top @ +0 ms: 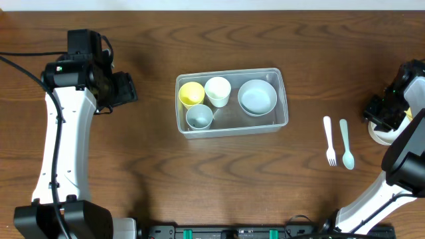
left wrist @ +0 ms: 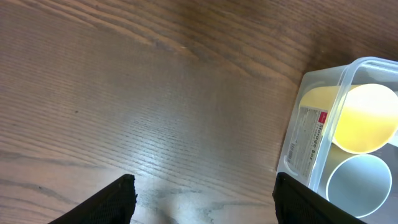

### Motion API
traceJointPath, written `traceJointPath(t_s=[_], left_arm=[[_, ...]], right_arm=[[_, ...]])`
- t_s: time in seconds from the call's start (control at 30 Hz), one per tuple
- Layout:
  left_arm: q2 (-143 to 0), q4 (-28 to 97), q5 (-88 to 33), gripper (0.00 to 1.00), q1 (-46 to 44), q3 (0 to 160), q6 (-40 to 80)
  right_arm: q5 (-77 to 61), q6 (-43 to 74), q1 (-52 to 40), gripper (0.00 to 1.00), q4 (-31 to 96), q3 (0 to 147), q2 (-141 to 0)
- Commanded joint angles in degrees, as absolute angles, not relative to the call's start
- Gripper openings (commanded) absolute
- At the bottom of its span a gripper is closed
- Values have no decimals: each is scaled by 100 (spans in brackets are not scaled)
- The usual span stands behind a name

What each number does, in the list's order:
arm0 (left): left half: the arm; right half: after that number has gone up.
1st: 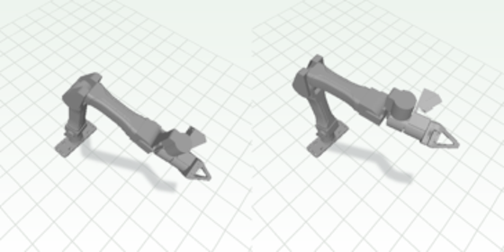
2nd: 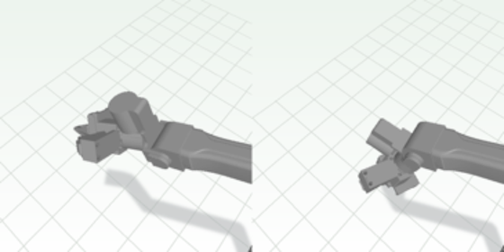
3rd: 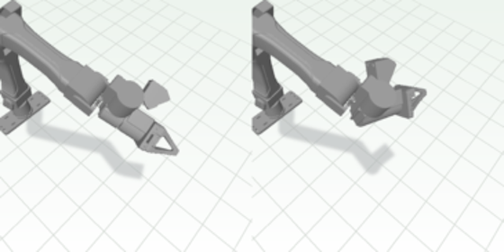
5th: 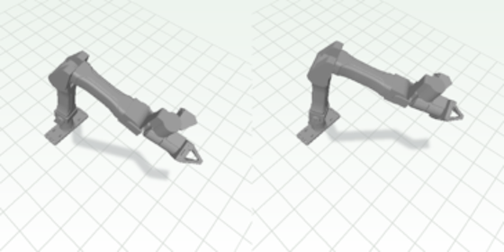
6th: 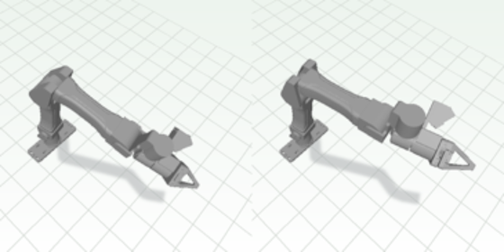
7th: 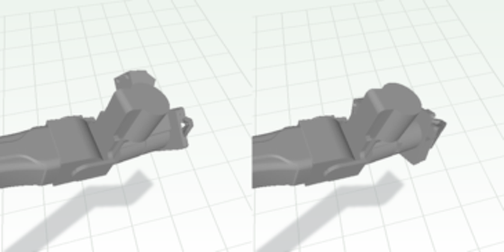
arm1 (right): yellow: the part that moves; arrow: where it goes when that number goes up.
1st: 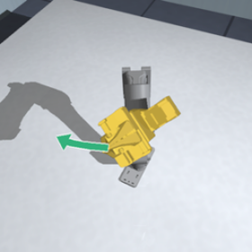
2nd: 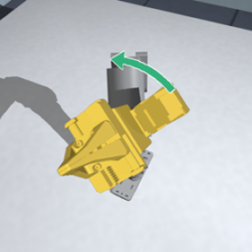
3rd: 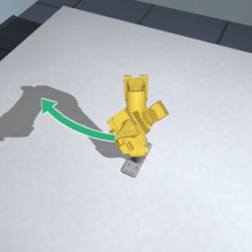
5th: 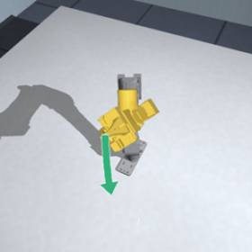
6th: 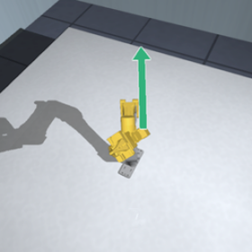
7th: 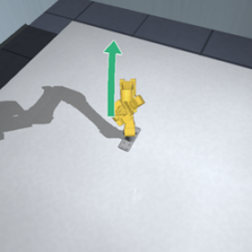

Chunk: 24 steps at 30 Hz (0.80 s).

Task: Pack container
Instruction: 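Return the right gripper and grasp the white plate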

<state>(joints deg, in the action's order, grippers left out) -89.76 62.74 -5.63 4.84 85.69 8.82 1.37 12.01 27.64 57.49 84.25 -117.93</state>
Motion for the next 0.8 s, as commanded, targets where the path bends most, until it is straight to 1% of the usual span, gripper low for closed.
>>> traceJointPath(t_s=[0.0, 0.03, 0.1, 0.23, 0.43, 0.53, 0.67, 0.77], left_arm=[[-9002, 6289, -563, 71, 506, 8549, 891], [-9002, 6289, -563, 71, 506, 8549, 891], [-9002, 6289, -563, 71, 506, 8549, 891], [-9002, 6287, -561, 72, 506, 8549, 891], [-9002, 6287, -561, 71, 506, 8549, 891], [-9002, 6287, -563, 71, 506, 8549, 891], [-9002, 6287, -561, 71, 506, 8549, 891], [-9002, 6287, -563, 71, 506, 8549, 891]], right_arm=[[106, 1194, 2805, 23, 5741, 8407, -11826], [106, 1194, 2805, 20, 5741, 8407, -11826], [106, 1194, 2805, 16, 5741, 8407, -11826], [104, 1194, 2805, 1, 5741, 8407, -11826], [86, 1192, 2709, 1, 5745, 8433, -11804], [-261, 1024, 2556, 1, 5787, 8536, -11675], [-486, 838, 2193, 1, 6051, 8947, -11203], [-497, 622, 1726, 1, 6252, 9369, -10672]])
